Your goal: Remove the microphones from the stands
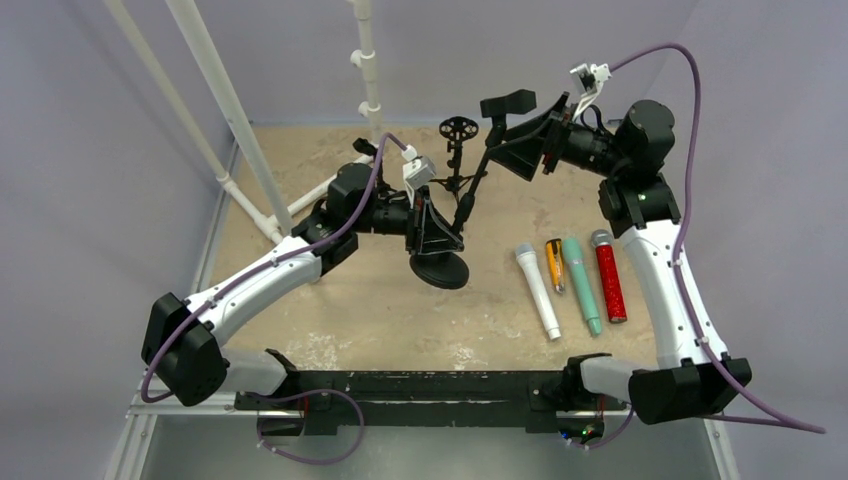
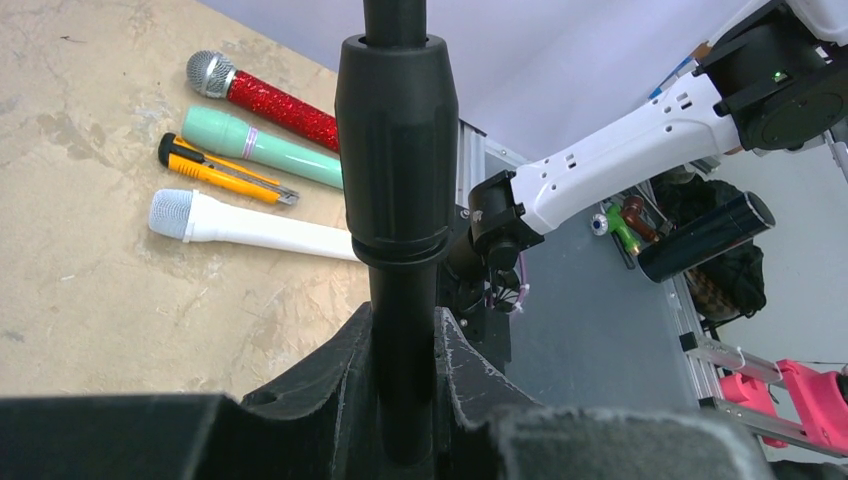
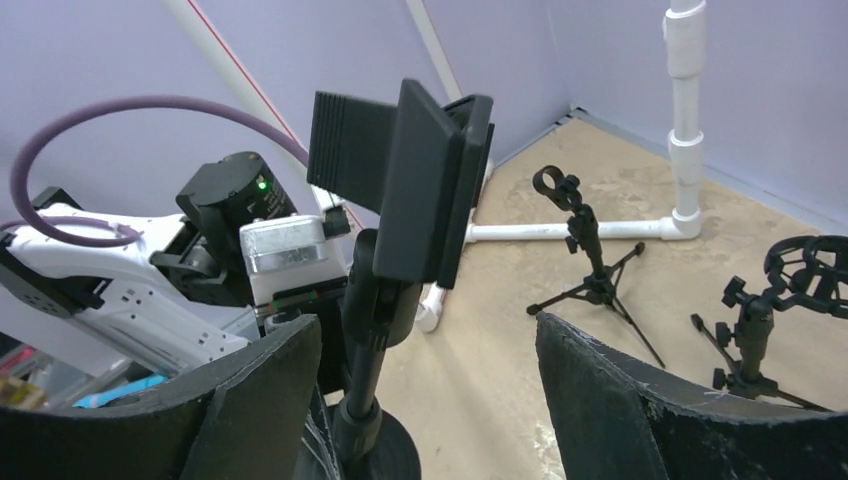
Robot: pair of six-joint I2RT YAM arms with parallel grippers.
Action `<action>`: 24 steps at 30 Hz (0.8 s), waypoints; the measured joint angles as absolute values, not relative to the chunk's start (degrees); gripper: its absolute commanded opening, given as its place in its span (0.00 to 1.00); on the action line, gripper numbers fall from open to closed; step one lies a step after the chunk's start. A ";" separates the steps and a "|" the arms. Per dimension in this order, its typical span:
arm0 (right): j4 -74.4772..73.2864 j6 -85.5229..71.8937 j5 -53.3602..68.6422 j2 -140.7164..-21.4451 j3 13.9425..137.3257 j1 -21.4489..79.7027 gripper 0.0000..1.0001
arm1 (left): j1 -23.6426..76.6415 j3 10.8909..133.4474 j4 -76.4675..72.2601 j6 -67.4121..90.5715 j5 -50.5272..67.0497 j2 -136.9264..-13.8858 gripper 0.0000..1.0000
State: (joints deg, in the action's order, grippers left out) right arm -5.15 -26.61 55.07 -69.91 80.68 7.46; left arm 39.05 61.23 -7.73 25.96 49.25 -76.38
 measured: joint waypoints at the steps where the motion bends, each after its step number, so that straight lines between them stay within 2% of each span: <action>1: -4.16 -27.73 55.24 -70.26 80.73 7.44 0.78 | 39.05 61.17 -7.73 25.96 49.36 -76.42 0.00; 5: -1.21 -31.11 56.27 -71.35 81.06 7.42 0.77 | 39.05 61.17 -7.73 25.96 49.63 -76.62 0.00; 11: 2.63 -34.63 57.19 -72.75 81.71 7.42 0.67 | 39.05 60.97 -7.90 25.96 50.00 -77.25 0.00; 14: 4.16 -35.97 57.82 -73.45 81.71 7.42 0.55 | 39.07 60.84 -8.08 25.96 50.06 -77.47 0.00; 24: 7.79 -39.48 59.13 -74.19 81.25 7.44 0.02 | 39.07 60.62 -8.08 25.91 50.26 -77.93 0.00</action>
